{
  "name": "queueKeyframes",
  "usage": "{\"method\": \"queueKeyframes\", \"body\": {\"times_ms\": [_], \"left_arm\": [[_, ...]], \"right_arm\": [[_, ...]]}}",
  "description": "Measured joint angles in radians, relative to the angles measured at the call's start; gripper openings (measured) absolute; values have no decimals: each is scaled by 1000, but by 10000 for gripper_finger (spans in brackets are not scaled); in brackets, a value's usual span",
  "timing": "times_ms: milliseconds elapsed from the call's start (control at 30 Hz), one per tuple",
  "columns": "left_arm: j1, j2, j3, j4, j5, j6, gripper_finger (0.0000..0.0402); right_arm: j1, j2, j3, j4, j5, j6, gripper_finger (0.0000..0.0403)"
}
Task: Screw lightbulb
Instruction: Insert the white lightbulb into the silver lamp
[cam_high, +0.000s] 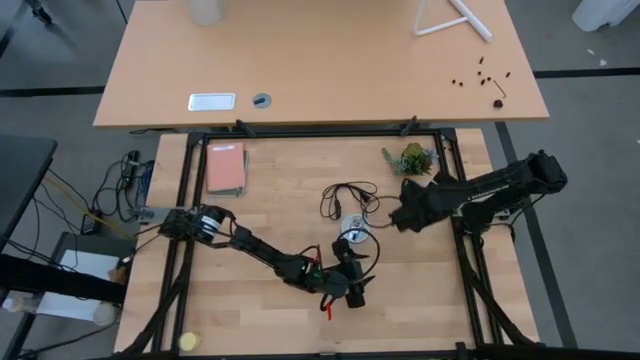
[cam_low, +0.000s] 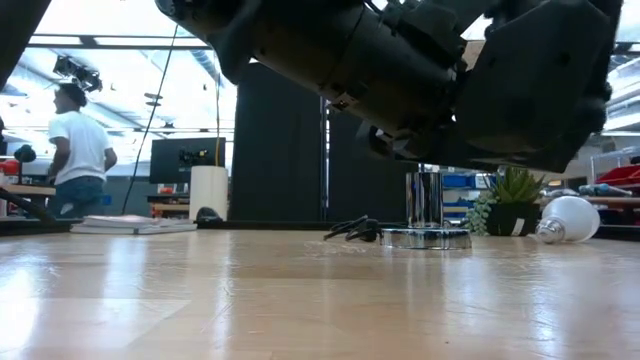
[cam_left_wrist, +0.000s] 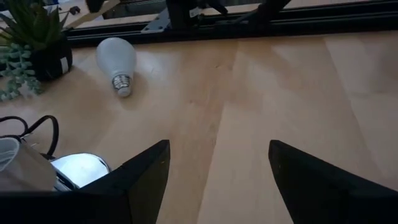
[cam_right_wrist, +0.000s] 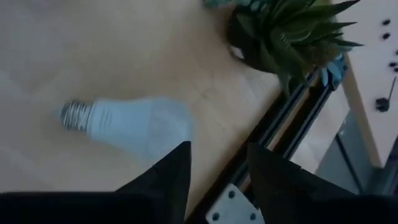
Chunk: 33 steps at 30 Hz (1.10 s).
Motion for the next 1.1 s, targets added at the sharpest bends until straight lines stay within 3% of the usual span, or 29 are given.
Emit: {"method": "queueKeyframes", "body": {"times_ms": [300,500,733,867,1100], "left_arm": [[-26,0,0,0,0,4,278],[-38,0,0,-4,0,5,278],[-40,-1,0,-7,0,6,278],[-41,-1,0,-13,0,4,278],[-49,-1,0,-48,14,-24,278]], "right_arm": [[-182,0,-45,97,-5,-76,148],[-264,0,-130,126,-101,-100,138],[-281,0,-192,179,-140,-103,137],[-278,0,-213,232,-238,-110,137],[-188,0,-222,287,-328,-40,137]]}}
